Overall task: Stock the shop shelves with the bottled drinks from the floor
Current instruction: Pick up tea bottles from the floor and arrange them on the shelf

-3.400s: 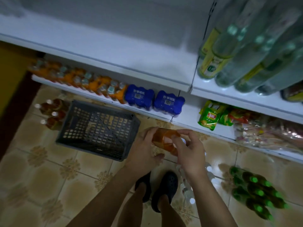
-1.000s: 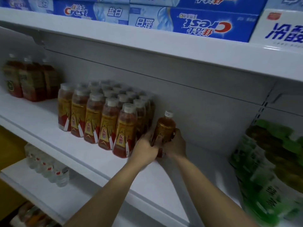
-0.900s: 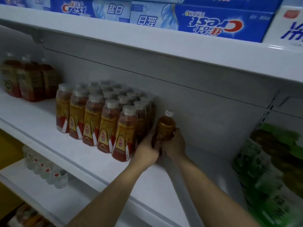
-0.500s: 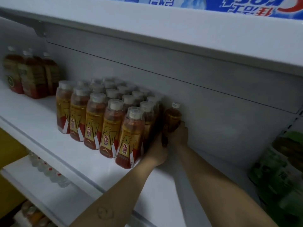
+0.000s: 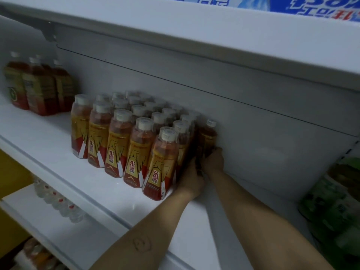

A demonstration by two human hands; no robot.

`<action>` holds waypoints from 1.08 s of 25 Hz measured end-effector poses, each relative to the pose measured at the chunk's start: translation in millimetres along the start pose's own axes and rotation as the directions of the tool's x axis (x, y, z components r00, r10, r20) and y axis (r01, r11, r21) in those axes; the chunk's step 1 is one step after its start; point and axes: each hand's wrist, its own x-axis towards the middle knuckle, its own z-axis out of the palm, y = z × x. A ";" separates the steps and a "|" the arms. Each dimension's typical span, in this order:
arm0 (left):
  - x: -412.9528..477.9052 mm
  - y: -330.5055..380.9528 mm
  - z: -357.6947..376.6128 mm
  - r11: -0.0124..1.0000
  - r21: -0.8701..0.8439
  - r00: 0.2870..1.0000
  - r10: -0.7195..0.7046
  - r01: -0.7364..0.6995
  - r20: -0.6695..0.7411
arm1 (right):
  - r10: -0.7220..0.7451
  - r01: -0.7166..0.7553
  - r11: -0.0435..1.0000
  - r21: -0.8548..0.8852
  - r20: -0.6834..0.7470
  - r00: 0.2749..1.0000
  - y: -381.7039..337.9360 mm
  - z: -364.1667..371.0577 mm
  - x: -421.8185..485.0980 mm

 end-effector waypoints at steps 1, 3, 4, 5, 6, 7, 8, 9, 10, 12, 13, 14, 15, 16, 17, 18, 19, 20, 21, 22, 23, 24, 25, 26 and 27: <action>0.0 -0.3 1.8 1.000 0.010 1.000 0.020 -0.020 0.019 | 0.014 -0.014 1.000 -0.014 0.013 1.000 3.6 -3.4 -3.5; -0.2 -1.4 2.8 0.998 0.057 0.999 0.013 -0.015 0.039 | 0.030 -0.028 0.999 -0.036 0.048 0.998 13.6 -9.0 -9.9; -1.6 -1.9 3.3 0.997 0.082 0.999 -0.009 0.005 0.049 | 0.045 -0.043 0.999 -0.030 0.070 0.997 16.4 -12.1 -12.6; -3.4 -2.1 2.5 0.996 0.080 0.998 -0.032 0.027 0.057 | 0.057 -0.055 0.998 -0.027 0.086 0.995 18.3 -13.9 -14.1; -5.5 -0.8 0.9 0.998 0.048 0.997 -0.043 0.041 0.056 | 0.060 -0.058 0.998 -0.030 0.094 0.994 19.1 -14.6 -14.4; -7.7 1.5 -0.8 0.999 0.006 0.997 -0.052 0.052 0.048 | 0.060 -0.055 0.997 -0.045 0.097 0.994 18.3 -14.5 -14.0; -10.2 3.0 -2.9 0.998 -0.023 0.997 -0.061 0.062 0.046 | 0.046 -0.040 0.997 -0.062 0.096 0.994 17.6 -13.7 -13.2; -11.0 5.0 -5.6 0.997 -0.033 0.997 -0.069 0.071 0.046 | 0.033 -0.026 0.996 -0.080 0.090 0.995 14.8 -12.3 -12.4; -10.0 5.8 -7.5 0.997 -0.031 0.997 -0.065 0.066 0.044 | 0.020 -0.013 0.996 -0.089 0.077 0.997 12.7 -10.9 -11.7; -8.2 5.7 -7.5 0.998 -0.009 0.996 -0.059 0.059 0.066 | 0.000 0.005 0.994 -0.113 0.040 0.999 14.1 -6.4 -8.6; -6.9 5.3 -7.2 0.998 0.001 0.995 -0.060 0.060 0.076 | -0.011 0.016 0.991 -0.130 0.033 0.999 14.2 -5.1 -7.4; -5.9 4.4 -6.0 0.998 0.006 0.996 -0.056 0.055 0.075 | -0.025 0.029 0.989 -0.142 0.030 0.999 14.6 -3.3 -6.2; -5.2 4.3 -5.1 0.998 0.007 0.996 -0.058 0.057 0.069 | -0.034 0.038 0.987 -0.156 0.029 0.999 14.4 -2.0 -5.4; -4.7 3.8 -4.3 0.999 0.003 0.997 -0.050 0.050 0.060 | -0.044 0.049 0.985 -0.167 0.033 0.998 15.4 -0.6 -4.1; -4.8 4.2 -4.6 0.999 -0.006 0.997 -0.048 0.049 0.052 | -0.042 0.051 0.983 -0.174 0.055 0.998 15.3 0.0 -4.8; -4.4 4.2 -3.7 1.000 -0.014 0.999 -0.026 0.027 0.043 | -0.035 0.050 0.983 -0.177 0.089 0.995 15.5 -0.1 -5.3; -5.4 5.7 -3.6 1.000 0.000 0.999 -0.024 0.024 0.038 | -0.022 0.045 0.985 -0.168 0.134 0.991 12.5 -3.2 -8.2; -4.9 4.6 -2.5 1.000 0.020 0.999 -0.012 0.011 0.035 | -0.009 0.034 0.989 -0.141 0.178 0.984 9.2 -7.4 -11.5; -6.0 6.6 -3.0 0.998 0.049 0.999 -0.030 0.027 0.045 | 0.004 0.019 0.994 -0.108 0.212 0.977 6.0 -14.3 -16.0; -3.1 3.6 -1.0 0.997 0.074 0.998 -0.028 0.024 0.052 | 0.012 0.007 0.997 -0.081 0.232 0.973 4.2 -21.2 -20.8; -3.8 5.2 -1.6 0.994 0.107 0.996 -0.045 0.037 0.073 | 0.022 -0.003 0.997 -0.073 0.252 0.968 2.2 -29.2 -28.8; -3.4 4.3 0.0 0.990 0.139 0.995 -0.049 0.037 0.085 | 0.024 -0.005 0.997 -0.072 0.270 0.962 1.4 -37.6 -38.6; -8.4 6.7 -0.5 0.985 0.162 0.993 -0.068 0.051 0.098 | 0.026 -0.007 0.997 -0.070 0.284 0.958 1.8 -46.7 -49.9; -12.2 6.3 2.8 0.987 0.156 0.993 -0.059 0.043 0.101 | 0.026 -0.011 0.998 -0.054 0.289 0.957 5.6 -57.7 -61.3; -23.3 13.3 2.4 0.990 0.128 0.993 -0.070 0.058 0.090 | 0.013 -0.003 0.999 -0.033 0.290 0.957 9.4 -68.2 -71.8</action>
